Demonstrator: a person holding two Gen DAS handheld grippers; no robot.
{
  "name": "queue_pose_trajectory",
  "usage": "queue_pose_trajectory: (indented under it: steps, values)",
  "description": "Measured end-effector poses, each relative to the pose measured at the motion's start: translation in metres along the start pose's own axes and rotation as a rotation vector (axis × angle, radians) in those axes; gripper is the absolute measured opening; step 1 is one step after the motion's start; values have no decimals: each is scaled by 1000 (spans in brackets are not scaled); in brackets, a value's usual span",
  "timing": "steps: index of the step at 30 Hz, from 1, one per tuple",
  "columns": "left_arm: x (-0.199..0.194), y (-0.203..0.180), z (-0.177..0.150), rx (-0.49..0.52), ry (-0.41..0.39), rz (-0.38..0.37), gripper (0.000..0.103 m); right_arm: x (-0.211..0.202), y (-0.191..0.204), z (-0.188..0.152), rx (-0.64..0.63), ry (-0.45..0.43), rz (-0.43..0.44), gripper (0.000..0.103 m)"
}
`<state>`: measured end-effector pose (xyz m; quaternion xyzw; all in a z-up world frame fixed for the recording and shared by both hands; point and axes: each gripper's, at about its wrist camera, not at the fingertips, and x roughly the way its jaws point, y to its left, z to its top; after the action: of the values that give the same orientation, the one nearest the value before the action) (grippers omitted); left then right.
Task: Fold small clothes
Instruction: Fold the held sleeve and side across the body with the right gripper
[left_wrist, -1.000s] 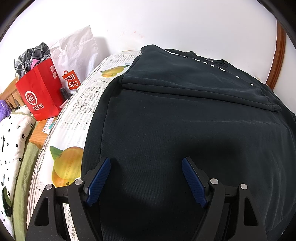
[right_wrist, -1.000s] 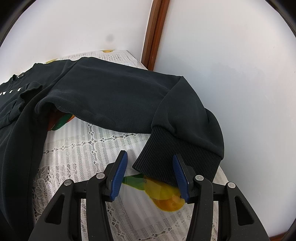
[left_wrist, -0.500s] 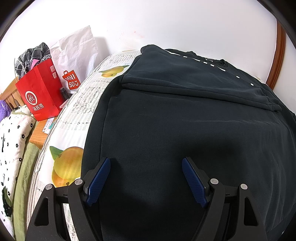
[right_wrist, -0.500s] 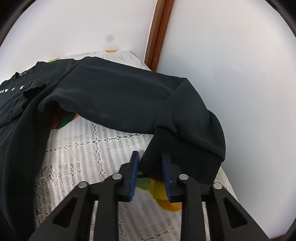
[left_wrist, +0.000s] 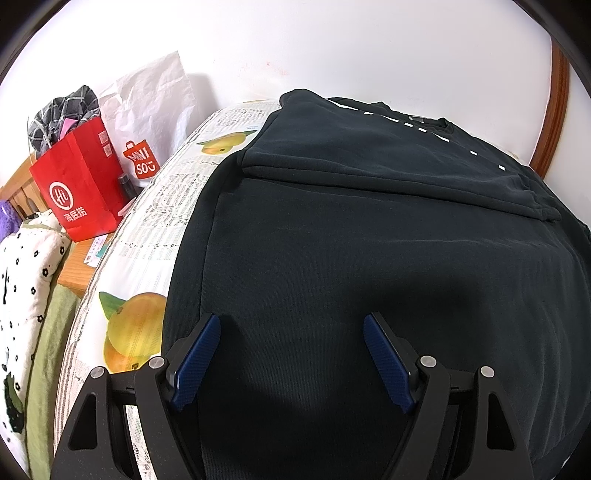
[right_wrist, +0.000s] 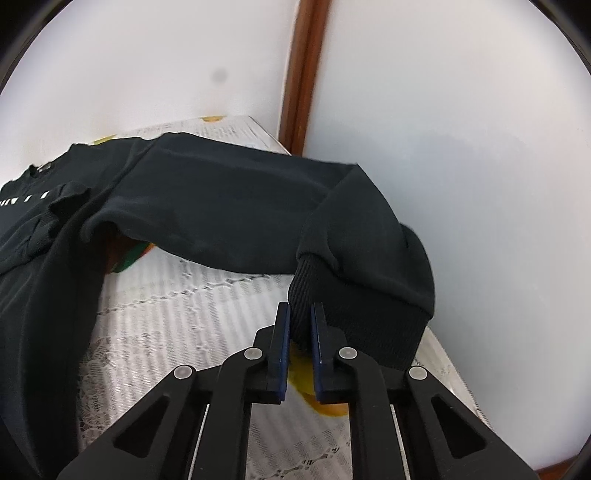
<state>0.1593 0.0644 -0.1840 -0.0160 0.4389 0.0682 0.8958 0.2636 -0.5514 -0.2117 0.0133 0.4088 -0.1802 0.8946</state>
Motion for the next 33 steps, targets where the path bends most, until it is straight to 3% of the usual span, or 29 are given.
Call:
queue_pose_trajectory:
  steps: [4,9,15,19,22,26,30,33]
  values:
    - [-3,3,3,-8,16,-43,78,-38,8,25,64,-48,88,10]
    - [-16,13,18,-15,6,-125,78,-107,54,74,17,-162,198,9]
    - [-16,27,29,19,-27,21,78,-173,156,118,-93,-245,406,9]
    - [-1,33,23,35,12,1,78,-199,243,130,-172,-250,561,9]
    - [12,38,18,28,45,-44,78,-209,303,129,-225,-250,640,9]
    - [11,52,14,-32,23,-123,78,-209,377,119,-274,-218,737,9]
    - [10,43,8,32,24,-87,82,-194,432,113,-305,-168,788,9]
    - [10,46,8,21,25,-107,84,-174,458,105,-317,-117,790,10]
